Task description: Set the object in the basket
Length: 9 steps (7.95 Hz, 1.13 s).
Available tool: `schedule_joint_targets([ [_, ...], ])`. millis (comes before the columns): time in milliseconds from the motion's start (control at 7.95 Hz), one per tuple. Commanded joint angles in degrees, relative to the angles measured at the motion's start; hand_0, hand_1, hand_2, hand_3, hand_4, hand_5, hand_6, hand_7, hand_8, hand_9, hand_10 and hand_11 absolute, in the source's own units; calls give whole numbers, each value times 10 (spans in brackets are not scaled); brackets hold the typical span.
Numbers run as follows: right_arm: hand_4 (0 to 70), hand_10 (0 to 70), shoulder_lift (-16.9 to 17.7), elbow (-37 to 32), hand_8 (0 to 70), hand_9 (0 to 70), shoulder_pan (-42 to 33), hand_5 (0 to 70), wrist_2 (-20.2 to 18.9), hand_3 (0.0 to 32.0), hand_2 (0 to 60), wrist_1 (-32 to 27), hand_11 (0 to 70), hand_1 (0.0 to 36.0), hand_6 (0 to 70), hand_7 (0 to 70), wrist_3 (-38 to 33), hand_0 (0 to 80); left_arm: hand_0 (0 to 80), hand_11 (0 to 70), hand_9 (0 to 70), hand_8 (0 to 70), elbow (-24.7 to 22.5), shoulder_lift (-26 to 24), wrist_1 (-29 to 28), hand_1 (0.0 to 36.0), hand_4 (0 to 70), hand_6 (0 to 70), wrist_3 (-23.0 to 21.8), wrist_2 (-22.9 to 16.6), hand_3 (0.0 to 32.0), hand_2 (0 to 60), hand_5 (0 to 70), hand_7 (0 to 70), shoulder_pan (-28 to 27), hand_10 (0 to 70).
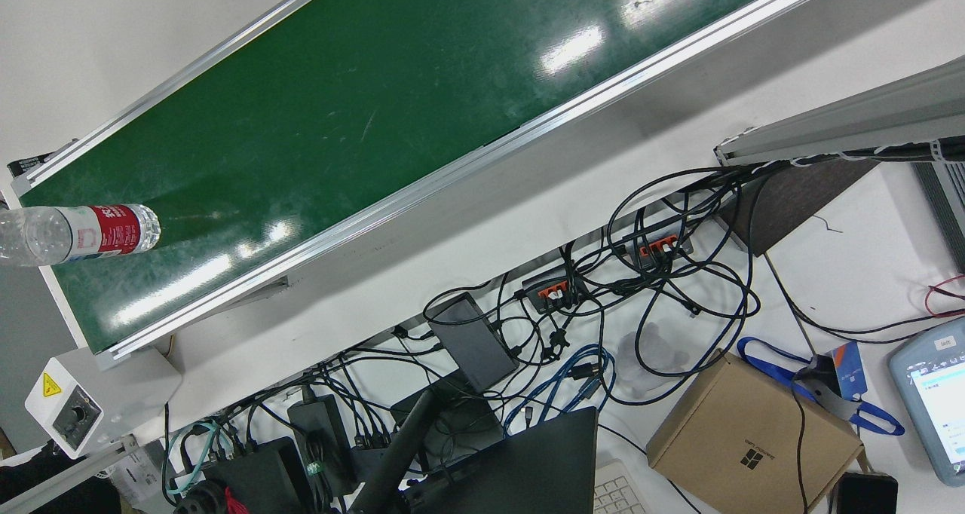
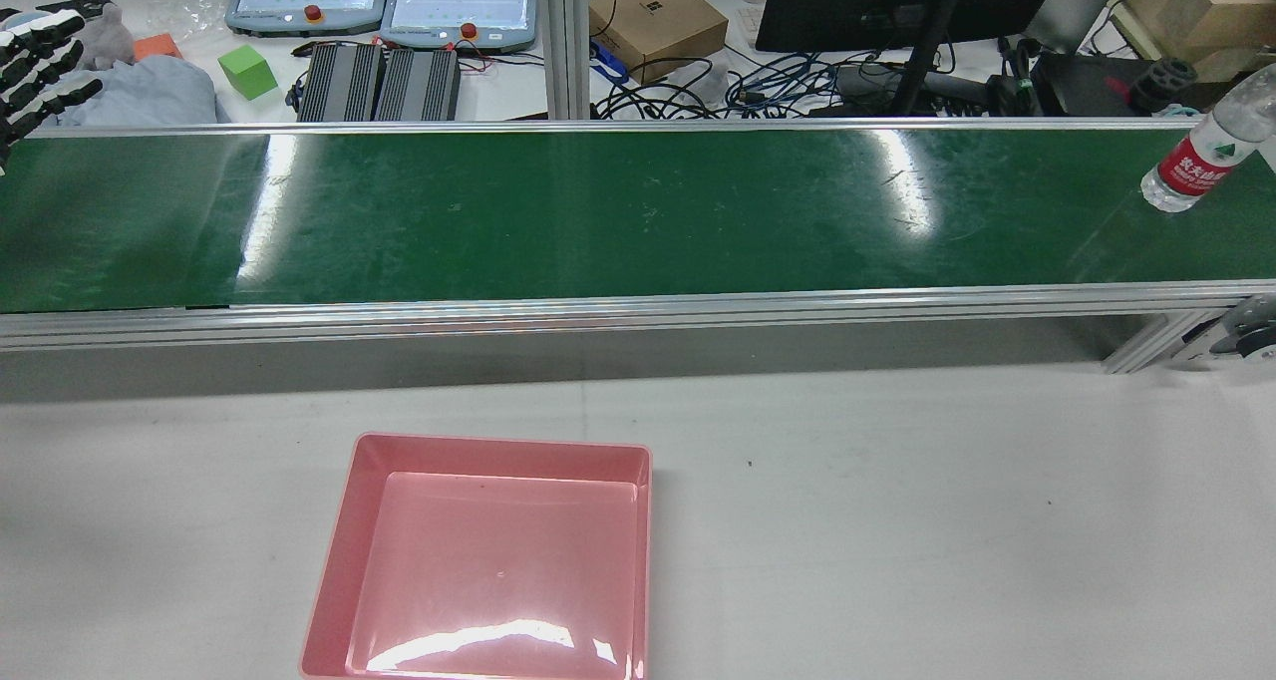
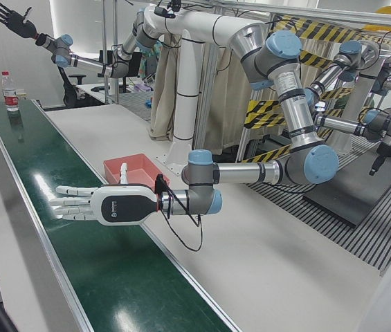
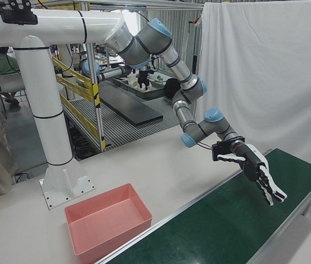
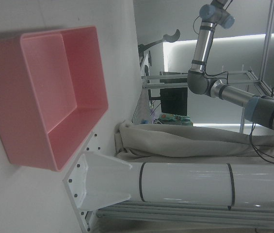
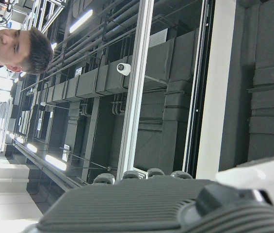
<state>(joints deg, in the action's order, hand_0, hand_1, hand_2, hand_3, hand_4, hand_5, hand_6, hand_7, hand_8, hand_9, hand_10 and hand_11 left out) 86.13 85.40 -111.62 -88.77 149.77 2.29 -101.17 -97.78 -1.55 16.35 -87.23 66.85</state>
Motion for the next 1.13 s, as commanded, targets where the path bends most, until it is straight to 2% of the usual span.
schedule_joint_targets([
  [0,0,0,0,0,0,0,0,0,0,0,0,0,0,0,0,0,0,0,497,87,2,15,0,0,0,71,92,12,0,0,0,0,107,0,-1,52],
  [1007,0,0,0,-1,0,0,0,0,0,0,0,0,0,0,0,0,0,0,499,94,7,26,0,0,-2,73,104,20,-1,0,0,0,111,0,3,57],
])
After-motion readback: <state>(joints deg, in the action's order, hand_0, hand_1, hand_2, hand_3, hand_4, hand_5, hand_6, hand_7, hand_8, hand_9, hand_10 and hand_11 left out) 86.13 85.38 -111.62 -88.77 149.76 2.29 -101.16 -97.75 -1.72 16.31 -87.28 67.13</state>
